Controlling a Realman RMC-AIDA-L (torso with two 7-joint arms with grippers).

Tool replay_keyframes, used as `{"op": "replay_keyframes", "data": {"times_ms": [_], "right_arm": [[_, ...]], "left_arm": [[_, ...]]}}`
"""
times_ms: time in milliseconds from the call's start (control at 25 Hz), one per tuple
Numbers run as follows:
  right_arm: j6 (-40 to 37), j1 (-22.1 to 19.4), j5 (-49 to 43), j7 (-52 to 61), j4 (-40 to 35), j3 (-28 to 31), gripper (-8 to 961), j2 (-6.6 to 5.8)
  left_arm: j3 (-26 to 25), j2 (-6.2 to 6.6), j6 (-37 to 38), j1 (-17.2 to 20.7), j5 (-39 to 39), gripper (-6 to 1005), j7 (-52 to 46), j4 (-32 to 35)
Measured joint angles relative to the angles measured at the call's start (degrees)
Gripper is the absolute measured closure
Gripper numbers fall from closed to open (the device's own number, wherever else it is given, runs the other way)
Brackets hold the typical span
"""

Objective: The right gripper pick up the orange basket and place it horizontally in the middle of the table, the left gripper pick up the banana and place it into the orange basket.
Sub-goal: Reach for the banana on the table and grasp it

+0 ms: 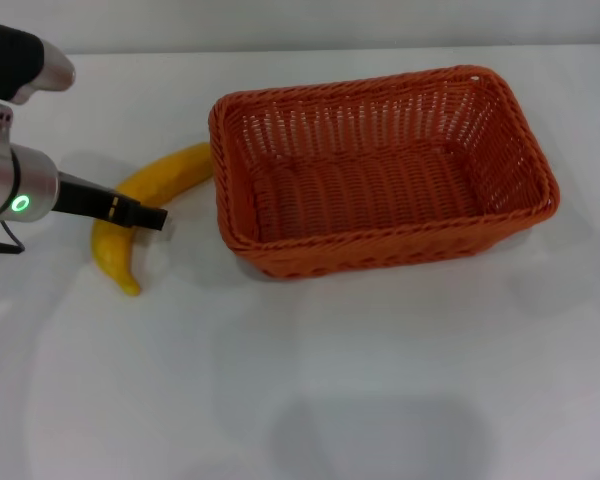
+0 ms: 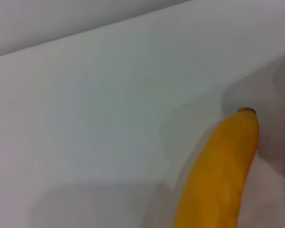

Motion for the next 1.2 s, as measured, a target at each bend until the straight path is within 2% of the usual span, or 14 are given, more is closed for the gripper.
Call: {"op": "replay_keyframes", "data": {"times_ms": [640, 880, 1080, 1200], "right_arm": [[0.2, 0.0, 0.0, 0.0, 0.1, 0.1, 107, 0.0], [0.3, 0.0, 0.0, 0.0, 0.1, 0.2, 107, 0.0], [0.4, 0.1, 0.1, 0.0, 0.1, 0.4, 107, 0.0], [0.4, 0.1, 0.3, 0.0, 0.0, 0.4, 107, 0.0]], "left_arm": [[0.0, 0.0, -0.7, -0.7, 0.0, 209, 0.2, -1.2], [-0.4, 0.01, -0.2, -0.6, -0.1, 434, 0.0, -1.1], [-0.4, 0.04, 0.3, -0.3, 0.0, 496, -0.1, -0.7], [-0.5, -0.05, 0.5, 1.6, 0.1, 491, -1.0, 1.7]]}}
